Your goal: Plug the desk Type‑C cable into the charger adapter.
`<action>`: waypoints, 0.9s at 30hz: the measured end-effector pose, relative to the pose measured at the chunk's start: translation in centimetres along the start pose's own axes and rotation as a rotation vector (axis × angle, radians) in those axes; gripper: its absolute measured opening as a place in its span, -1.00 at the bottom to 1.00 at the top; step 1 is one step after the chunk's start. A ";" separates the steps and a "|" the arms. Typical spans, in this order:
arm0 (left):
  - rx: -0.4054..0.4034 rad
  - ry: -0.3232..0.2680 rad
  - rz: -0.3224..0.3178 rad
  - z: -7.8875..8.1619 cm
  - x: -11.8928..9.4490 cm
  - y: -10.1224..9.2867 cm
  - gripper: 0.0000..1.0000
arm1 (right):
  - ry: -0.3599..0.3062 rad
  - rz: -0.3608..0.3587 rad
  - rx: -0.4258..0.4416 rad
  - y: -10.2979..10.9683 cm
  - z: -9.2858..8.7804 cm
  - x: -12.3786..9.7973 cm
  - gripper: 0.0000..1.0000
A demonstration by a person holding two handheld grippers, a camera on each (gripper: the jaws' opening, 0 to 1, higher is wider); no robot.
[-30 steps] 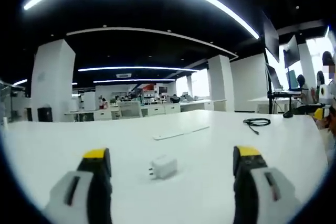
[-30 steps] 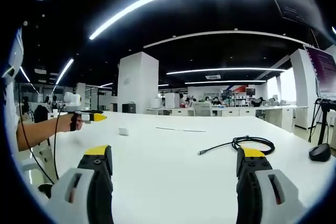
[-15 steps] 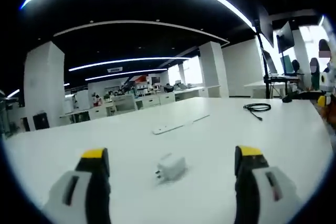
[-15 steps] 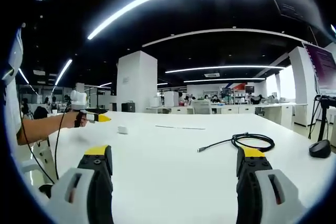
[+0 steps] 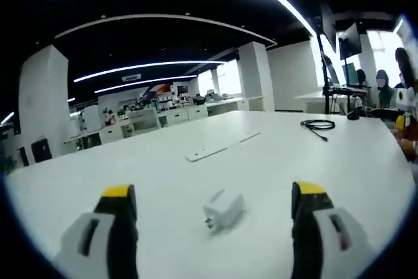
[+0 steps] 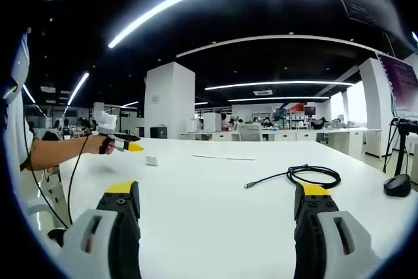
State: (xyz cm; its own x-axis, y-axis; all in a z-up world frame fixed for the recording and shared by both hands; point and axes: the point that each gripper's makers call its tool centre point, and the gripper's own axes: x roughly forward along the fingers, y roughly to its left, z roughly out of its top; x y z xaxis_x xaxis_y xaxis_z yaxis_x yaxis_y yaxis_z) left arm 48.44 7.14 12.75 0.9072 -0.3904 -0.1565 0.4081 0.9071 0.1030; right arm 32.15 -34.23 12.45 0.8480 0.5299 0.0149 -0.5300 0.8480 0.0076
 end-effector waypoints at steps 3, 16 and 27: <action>0.076 0.031 -0.047 -0.3 1.0 0.1 0.86 | 0.008 -0.001 0.001 0.0 -0.2 0.0 1.00; 0.185 0.082 -0.169 -1.0 2.8 -0.1 0.50 | 0.029 -0.013 0.017 -0.5 -1.0 -0.4 1.00; 0.251 0.175 -0.233 -2.8 4.2 -0.2 0.25 | 0.052 -0.012 0.019 -0.4 -1.5 -0.4 1.00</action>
State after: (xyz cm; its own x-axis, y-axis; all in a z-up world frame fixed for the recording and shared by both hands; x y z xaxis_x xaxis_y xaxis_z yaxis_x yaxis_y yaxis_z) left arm 51.91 5.74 9.28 0.7651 -0.5289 -0.3672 0.6330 0.7224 0.2784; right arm 32.02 -34.80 10.93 0.8533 0.5202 -0.0372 -0.5195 0.8541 0.0269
